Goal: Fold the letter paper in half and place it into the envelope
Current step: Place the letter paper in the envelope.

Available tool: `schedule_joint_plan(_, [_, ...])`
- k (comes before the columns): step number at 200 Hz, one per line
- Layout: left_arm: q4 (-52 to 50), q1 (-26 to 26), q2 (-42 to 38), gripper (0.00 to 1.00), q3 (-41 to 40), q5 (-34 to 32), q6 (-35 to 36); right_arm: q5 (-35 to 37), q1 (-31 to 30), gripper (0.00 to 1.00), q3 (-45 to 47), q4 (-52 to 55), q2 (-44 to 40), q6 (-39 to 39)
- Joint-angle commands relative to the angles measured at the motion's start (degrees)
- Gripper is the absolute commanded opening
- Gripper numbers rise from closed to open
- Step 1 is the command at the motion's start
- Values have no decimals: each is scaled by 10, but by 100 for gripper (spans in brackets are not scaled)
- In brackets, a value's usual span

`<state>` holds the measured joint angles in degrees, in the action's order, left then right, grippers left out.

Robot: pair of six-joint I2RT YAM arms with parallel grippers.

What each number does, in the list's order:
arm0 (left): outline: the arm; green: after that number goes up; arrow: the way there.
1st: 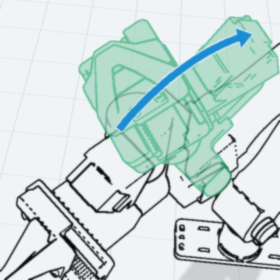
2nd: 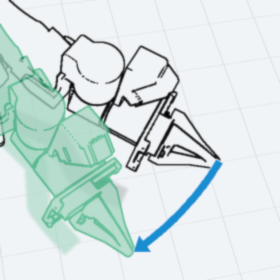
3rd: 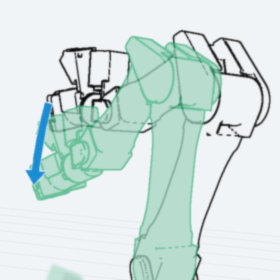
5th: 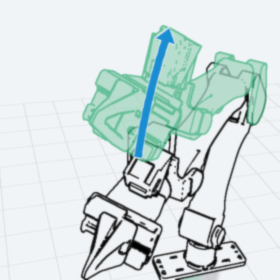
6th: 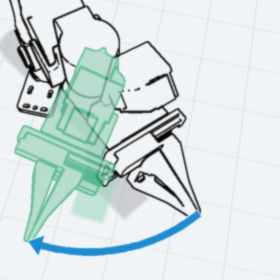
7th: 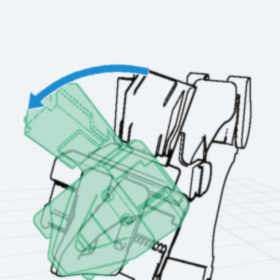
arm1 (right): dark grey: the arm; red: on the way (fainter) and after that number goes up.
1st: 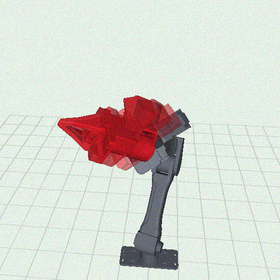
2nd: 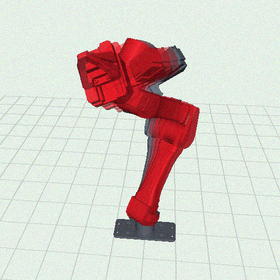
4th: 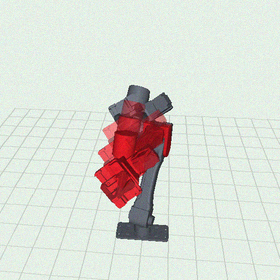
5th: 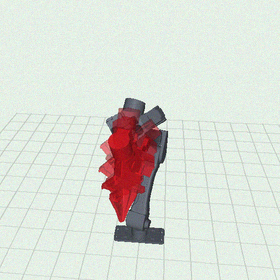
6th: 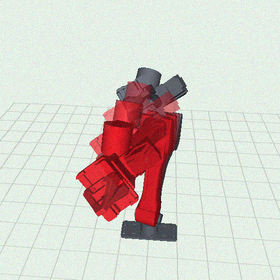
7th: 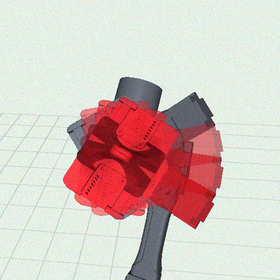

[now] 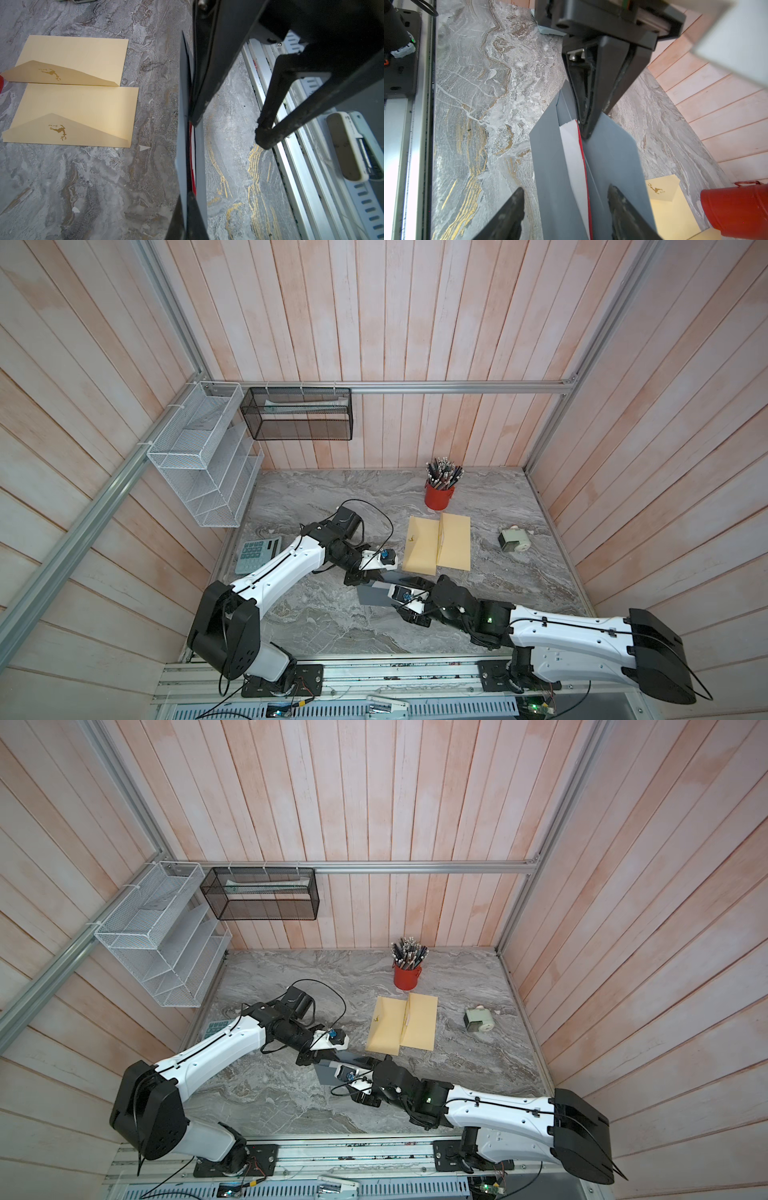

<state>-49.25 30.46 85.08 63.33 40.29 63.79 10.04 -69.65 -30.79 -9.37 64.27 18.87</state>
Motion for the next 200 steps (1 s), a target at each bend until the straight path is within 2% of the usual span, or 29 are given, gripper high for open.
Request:
schedule_joint_plan(1, [-10,3,4,0,5,16,-4,11,-8,67,-8,-34,29,12])
schedule_joint_plan(63, [-8,3,4,0,5,17,-4,16,-12,67,-20,-65,84,7])
schedule_joint_plan(137, [-10,3,5,0,8,20,-4,47,-25,67,-27,-61,69,16])
schedule_joint_plan(200, [-10,3,4,0,8,22,-4,66,-24,68,-42,-82,113,24])
